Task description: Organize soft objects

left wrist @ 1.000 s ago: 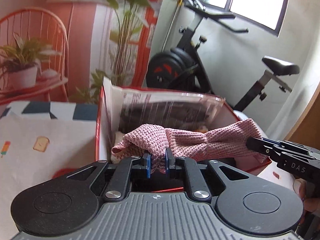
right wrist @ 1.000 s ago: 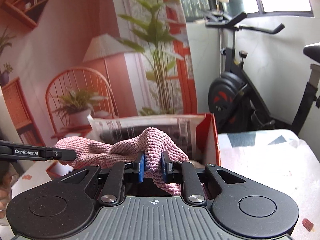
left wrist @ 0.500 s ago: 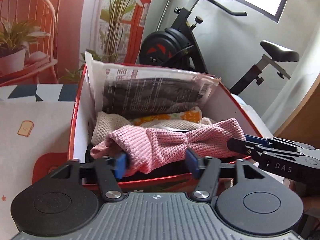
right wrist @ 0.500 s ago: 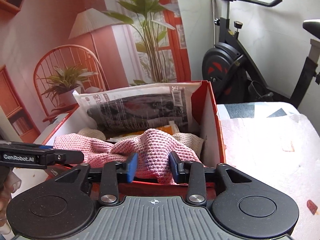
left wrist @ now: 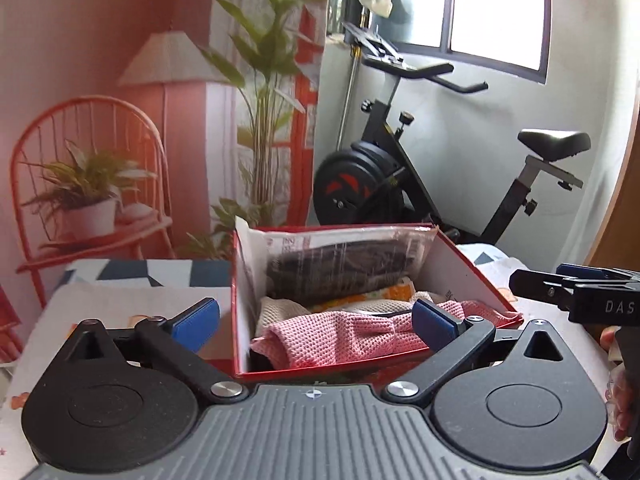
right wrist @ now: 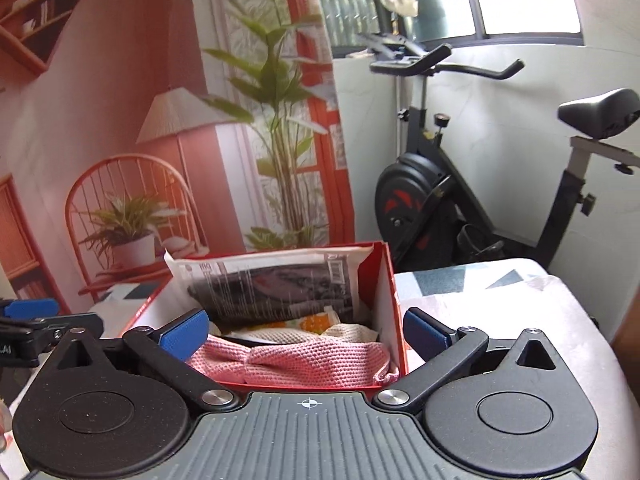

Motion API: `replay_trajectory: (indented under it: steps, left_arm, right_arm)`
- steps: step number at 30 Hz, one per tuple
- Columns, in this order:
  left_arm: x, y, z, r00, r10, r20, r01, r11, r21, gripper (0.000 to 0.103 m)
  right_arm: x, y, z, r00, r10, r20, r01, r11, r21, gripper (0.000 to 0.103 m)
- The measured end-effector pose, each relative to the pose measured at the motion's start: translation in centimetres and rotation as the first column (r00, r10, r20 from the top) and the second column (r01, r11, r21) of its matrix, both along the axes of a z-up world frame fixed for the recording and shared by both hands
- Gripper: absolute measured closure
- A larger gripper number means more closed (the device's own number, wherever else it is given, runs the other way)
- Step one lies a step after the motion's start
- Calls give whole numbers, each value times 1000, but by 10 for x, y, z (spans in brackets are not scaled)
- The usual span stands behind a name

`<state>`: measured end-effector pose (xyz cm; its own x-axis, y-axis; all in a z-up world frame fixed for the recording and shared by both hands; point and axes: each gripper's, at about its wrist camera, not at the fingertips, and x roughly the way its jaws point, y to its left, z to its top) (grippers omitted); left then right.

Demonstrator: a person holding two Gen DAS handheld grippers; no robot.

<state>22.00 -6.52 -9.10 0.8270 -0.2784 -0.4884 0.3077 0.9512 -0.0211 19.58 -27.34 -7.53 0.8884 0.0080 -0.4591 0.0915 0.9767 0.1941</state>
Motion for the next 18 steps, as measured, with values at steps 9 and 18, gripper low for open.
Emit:
replay_trajectory:
  steps: [9, 18]
  left_arm:
    - [-67, 28, 55, 997, 52, 53, -48, 997, -63, 0]
    - [-149, 48, 107, 981, 113, 159, -113, 994, -8, 0]
  right_arm:
    - [-65, 31, 55, 998, -2, 61, 4, 1000, -30, 0]
    - [-144, 61, 119, 991, 11, 130, -5, 999, -44, 0]
